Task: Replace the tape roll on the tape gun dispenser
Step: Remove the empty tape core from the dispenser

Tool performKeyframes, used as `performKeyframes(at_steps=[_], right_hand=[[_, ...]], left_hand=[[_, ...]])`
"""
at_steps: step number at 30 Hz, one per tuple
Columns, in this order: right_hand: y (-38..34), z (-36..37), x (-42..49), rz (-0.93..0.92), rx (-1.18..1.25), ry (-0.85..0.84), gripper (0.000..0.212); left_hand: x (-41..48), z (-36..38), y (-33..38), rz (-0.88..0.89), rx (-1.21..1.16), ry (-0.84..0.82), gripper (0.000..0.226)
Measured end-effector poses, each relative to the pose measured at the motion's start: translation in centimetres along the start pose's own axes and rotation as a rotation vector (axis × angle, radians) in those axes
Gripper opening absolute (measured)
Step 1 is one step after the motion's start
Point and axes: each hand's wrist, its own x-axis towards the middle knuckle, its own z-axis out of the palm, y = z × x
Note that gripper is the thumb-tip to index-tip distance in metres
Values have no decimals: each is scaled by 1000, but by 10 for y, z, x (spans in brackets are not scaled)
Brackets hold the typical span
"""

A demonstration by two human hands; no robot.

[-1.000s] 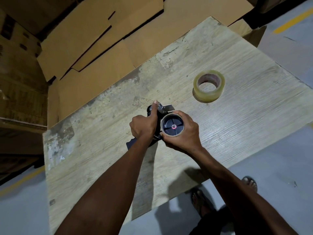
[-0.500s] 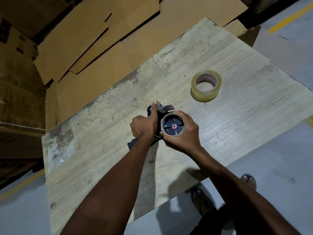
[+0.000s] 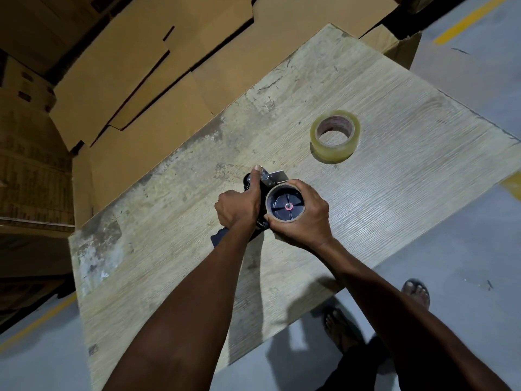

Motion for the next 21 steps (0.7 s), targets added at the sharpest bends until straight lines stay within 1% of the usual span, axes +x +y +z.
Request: performKeyframes(at_steps=[3, 8, 13, 15, 19, 21], right_hand=[[2, -1, 1, 14, 15, -25, 72], [2, -14, 9, -10, 52, -125, 78], [5, -31, 22, -68, 46, -316, 80], [3, -36, 27, -91, 18, -377, 79], [1, -45, 47, -250, -131, -515, 81], [2, -46, 55, -293, -184, -567, 82]], left_hand=[[0, 1, 0, 0, 8, -10, 100], [1, 1, 1, 2, 12, -21, 103], [0, -3, 0, 29, -4, -57, 96], [1, -3, 0, 32, 3, -65, 99], [1, -3, -1, 32, 9, -55, 100], [1, -2, -2, 32, 15, -55, 98]])
